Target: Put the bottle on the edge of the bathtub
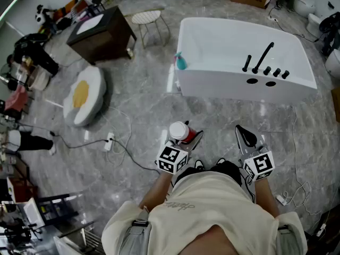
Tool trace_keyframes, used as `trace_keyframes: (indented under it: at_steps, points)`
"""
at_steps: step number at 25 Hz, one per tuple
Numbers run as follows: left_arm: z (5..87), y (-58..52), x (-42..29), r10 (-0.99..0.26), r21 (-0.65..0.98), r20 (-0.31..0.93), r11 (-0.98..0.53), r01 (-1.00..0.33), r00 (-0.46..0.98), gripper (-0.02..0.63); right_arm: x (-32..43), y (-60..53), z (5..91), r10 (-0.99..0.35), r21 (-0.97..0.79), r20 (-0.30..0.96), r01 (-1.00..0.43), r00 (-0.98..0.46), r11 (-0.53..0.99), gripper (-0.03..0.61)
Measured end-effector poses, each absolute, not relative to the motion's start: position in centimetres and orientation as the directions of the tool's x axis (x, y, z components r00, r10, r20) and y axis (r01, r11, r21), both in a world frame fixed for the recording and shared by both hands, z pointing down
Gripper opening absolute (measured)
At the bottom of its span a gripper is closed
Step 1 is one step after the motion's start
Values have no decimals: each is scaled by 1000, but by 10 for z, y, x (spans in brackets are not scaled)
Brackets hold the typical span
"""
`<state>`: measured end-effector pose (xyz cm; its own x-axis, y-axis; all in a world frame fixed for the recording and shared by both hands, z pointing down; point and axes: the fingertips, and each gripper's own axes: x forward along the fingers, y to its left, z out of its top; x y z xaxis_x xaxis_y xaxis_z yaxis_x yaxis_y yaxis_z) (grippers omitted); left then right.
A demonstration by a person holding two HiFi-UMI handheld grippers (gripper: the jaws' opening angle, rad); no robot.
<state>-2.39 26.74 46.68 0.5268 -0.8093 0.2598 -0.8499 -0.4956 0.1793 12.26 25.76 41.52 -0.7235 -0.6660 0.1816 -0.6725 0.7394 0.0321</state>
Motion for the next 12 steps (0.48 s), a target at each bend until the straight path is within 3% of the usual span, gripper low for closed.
trace_keyframes:
  at_steps: [12]
  points:
    - [467,256,-30,-813,160,260,-497,-853,522,299,140,253,427,-725,-49,188,-743,-663,667,2]
